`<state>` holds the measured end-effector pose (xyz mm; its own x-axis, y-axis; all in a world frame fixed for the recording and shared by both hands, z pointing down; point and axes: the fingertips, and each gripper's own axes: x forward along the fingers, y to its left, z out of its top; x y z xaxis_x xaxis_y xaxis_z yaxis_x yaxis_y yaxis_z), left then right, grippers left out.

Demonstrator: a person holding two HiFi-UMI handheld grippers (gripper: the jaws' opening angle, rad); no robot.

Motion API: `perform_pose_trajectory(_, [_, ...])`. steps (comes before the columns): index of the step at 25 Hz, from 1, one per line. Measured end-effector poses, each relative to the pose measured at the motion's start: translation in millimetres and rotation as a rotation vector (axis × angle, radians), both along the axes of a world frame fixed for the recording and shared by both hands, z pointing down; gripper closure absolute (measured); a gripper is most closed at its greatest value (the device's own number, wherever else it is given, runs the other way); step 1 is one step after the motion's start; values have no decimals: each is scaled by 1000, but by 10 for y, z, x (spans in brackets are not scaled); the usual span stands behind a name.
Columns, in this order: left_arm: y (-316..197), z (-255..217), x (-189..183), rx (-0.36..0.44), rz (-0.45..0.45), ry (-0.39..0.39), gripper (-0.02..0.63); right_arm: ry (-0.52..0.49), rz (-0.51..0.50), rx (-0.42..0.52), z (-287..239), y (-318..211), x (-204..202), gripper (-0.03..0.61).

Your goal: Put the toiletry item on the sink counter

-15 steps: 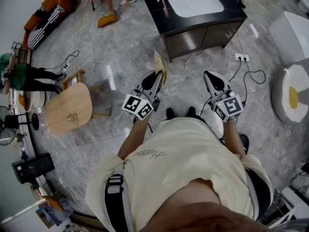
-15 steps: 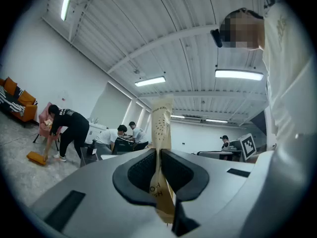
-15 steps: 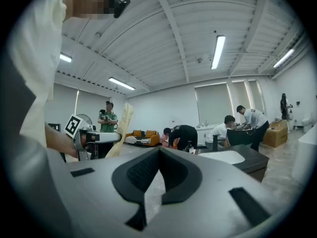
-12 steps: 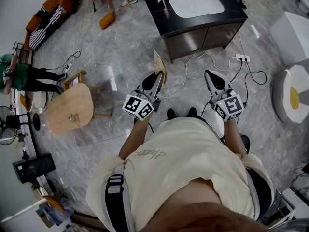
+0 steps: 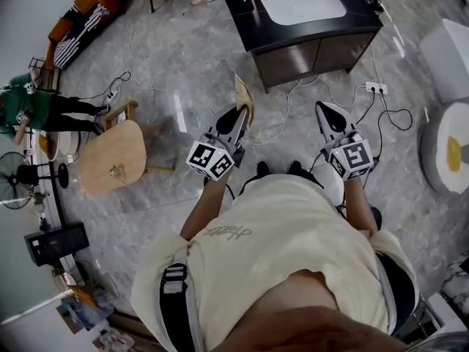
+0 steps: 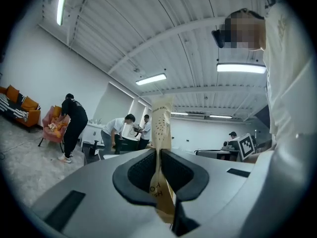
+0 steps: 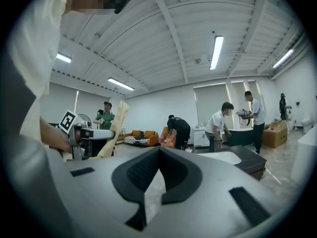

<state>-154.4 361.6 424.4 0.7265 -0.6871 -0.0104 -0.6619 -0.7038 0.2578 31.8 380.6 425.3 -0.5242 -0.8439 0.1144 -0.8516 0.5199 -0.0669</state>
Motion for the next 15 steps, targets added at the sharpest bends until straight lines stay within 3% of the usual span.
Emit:
perform_pose_trajectory(8, [-46, 101, 259, -22, -62, 25, 578, 22, -69, -23, 164, -43, 279, 584])
perform_pose_trajectory(15, [-238, 238, 487, -73, -34, 17, 578, -8, -44, -68, 308, -168, 517, 584])
